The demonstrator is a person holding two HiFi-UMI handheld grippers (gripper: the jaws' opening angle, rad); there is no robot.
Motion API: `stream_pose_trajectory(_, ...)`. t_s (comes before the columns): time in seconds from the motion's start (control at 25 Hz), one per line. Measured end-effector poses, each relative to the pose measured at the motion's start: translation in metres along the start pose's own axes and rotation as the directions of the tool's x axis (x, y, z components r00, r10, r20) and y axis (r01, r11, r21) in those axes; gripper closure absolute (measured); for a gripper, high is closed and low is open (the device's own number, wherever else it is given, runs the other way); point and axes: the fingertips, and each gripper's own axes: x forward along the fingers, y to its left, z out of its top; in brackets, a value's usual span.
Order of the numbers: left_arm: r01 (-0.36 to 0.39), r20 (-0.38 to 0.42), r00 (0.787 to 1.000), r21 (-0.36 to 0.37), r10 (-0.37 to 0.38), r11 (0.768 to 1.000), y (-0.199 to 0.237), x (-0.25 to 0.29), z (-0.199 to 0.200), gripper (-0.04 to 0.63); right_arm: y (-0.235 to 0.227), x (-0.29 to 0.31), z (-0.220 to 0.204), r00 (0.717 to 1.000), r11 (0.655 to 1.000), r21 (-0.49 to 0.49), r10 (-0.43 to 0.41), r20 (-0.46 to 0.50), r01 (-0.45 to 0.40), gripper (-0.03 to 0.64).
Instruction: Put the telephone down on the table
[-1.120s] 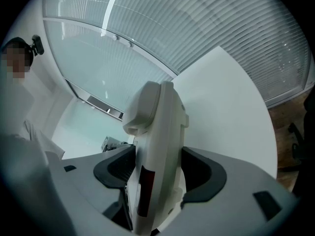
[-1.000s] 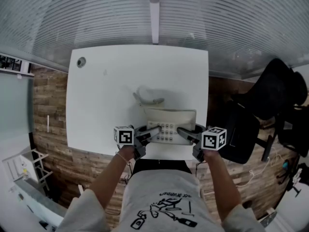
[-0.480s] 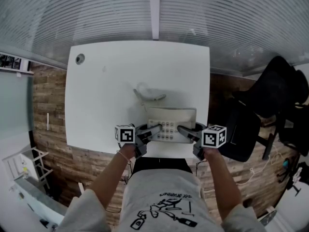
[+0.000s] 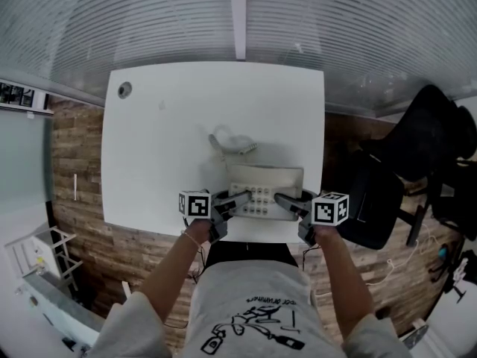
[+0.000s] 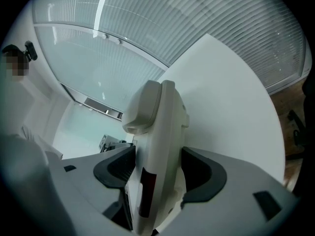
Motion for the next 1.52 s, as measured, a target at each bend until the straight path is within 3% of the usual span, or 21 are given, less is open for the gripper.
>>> stream_pose_trajectory(0.92, -0.102, -0.061, 0.993, 0.005, 0.102, 0.995, 0.005, 0.004, 0.000, 0.408, -0.004, 0.003, 0.000, 0.999, 0.998, 0.063, 0.020, -0.037, -0.018, 0.311)
stream_pose_trajectory(1.16, -0.164, -0.088, 0.981, 0.083, 0.171, 0.983, 0.004, 0.005, 0.005, 0.394, -0.005, 0.003, 0.001, 0.998, 0.997, 0.072, 0.027, -0.050, -0.023, 0.311)
stream_pose_trajectory(1.52, -0.293, -0.127, 0.939, 0.195, 0.321, 0.936, 0.014, 0.001, 0.005, 0.353, -0.007, 0.005, 0.002, 0.998, 0.999, 0.046, 0.009, -0.068, -0.006, 0.311)
